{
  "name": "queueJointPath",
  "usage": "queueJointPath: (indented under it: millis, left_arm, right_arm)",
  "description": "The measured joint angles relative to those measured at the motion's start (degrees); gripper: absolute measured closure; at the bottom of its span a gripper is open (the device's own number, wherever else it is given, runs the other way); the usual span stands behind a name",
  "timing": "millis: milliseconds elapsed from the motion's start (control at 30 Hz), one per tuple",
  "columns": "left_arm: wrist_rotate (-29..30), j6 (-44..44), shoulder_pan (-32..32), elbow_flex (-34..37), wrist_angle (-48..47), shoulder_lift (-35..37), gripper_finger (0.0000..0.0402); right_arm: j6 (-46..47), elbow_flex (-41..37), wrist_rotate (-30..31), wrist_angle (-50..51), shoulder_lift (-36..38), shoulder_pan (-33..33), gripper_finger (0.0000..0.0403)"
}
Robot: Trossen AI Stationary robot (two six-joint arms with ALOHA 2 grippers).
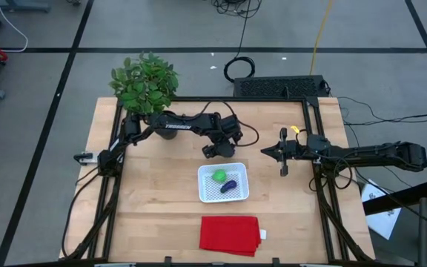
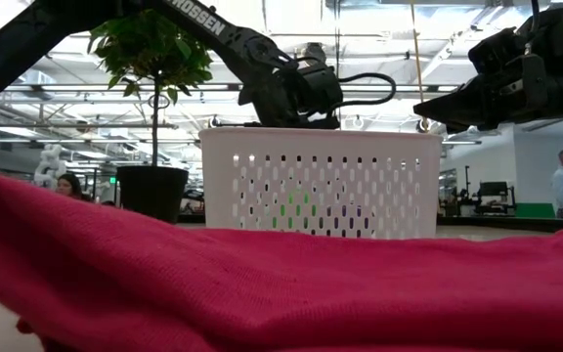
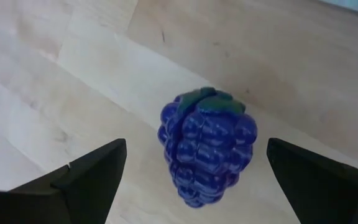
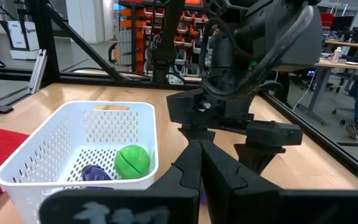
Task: Pick and placing Produce into tupperware
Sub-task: Put the violet grape into the white bin
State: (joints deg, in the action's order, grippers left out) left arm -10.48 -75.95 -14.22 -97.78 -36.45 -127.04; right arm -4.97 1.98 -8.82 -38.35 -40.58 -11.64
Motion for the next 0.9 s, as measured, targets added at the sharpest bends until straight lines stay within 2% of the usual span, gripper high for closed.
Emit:
queueJointPath:
  millis: [167,267,667,800,900]
  left_arm:
    - [-0.7,0.0,-0.1,0.0,0.0,0.0,0.0007]
    - [-1.6,-0.2,0.1,0.0,-0.3,0.0,0.0022]
    - [-1.7,-0.4,0.2,0.0,-0.9,0.0,0.0191]
    - [-1.6,-0.4,0.3,0.0,-0.8,0.0,0.0223]
    - [0.1,-0.6,0.8,-0.1,-0.8,0.1,0.0229]
  right_arm:
    - [0.0,0.0,0.0,0.0,0.0,0.0,0.0403]
    - [0.0,0.0,0.0,0.0,0.0,0.0,0.0403]
    - [0.0,0.0,0.0,0.0,0.0,0.0,0.0403]
    - [0.0,0.0,0.0,0.0,0.0,0.0,0.0403]
    - [0.0,0.0,0.0,0.0,0.0,0.0,0.0403]
